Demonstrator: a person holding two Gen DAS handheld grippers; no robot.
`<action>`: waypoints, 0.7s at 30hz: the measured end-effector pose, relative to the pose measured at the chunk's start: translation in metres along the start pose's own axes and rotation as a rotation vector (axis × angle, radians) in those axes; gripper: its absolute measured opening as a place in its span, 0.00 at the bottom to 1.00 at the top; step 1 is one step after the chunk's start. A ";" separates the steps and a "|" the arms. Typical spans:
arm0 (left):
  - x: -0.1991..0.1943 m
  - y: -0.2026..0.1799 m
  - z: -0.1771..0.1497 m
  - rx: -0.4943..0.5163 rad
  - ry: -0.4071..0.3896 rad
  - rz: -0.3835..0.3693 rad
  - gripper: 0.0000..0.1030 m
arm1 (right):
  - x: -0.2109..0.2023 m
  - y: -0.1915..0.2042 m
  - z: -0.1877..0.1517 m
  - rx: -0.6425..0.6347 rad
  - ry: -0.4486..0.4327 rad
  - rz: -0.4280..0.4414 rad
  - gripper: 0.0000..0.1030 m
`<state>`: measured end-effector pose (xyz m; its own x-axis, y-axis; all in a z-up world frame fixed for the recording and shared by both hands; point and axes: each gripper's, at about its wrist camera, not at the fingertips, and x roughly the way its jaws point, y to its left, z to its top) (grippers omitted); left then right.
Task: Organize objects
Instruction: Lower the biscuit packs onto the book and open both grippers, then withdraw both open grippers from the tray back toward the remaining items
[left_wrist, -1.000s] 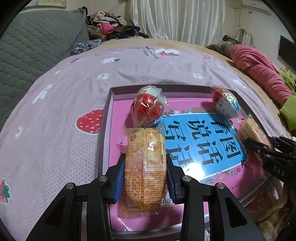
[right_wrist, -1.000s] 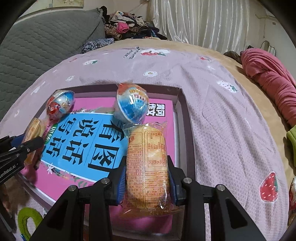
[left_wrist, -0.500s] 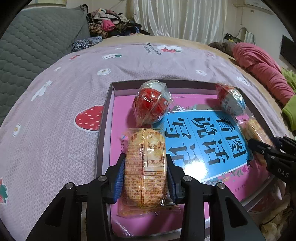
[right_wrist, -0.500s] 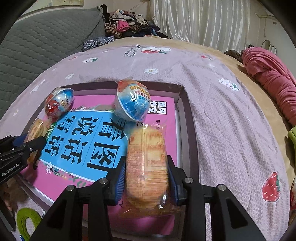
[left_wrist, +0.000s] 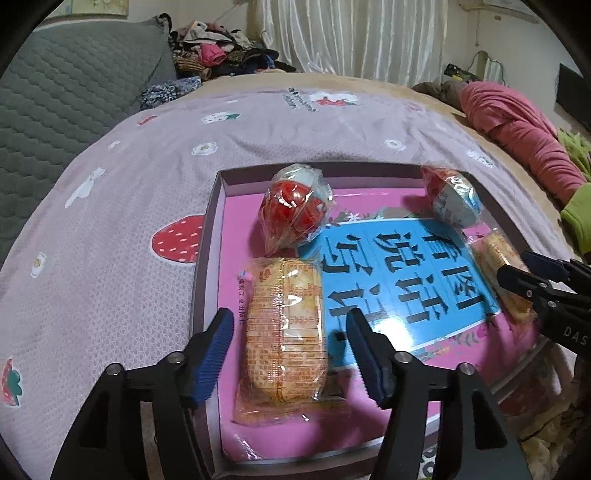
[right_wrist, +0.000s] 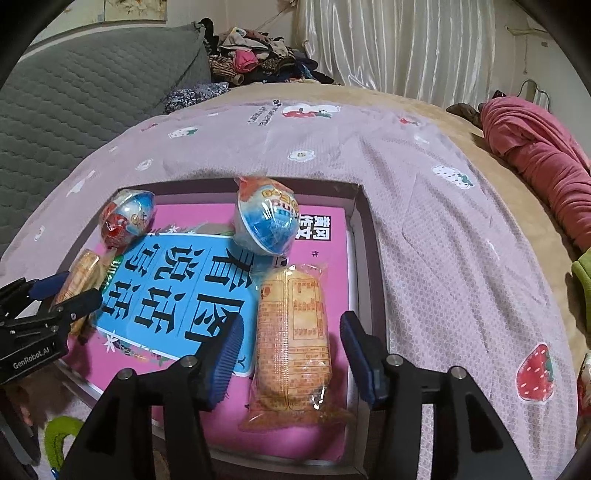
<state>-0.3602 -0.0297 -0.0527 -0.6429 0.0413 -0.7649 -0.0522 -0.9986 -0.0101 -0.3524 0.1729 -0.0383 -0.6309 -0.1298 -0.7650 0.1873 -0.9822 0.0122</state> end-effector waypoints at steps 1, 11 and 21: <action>-0.001 -0.001 -0.001 0.005 -0.002 0.003 0.69 | -0.001 0.000 0.000 -0.001 -0.003 0.000 0.54; -0.026 -0.005 0.001 0.010 -0.048 0.000 0.77 | -0.021 0.001 0.002 -0.006 -0.042 -0.022 0.63; -0.068 -0.011 -0.005 0.011 -0.105 0.019 0.79 | -0.069 0.013 0.003 -0.015 -0.128 -0.022 0.78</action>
<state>-0.3120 -0.0221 -0.0032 -0.7205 0.0261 -0.6929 -0.0473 -0.9988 0.0116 -0.3089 0.1687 0.0163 -0.7260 -0.1250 -0.6763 0.1826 -0.9831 -0.0142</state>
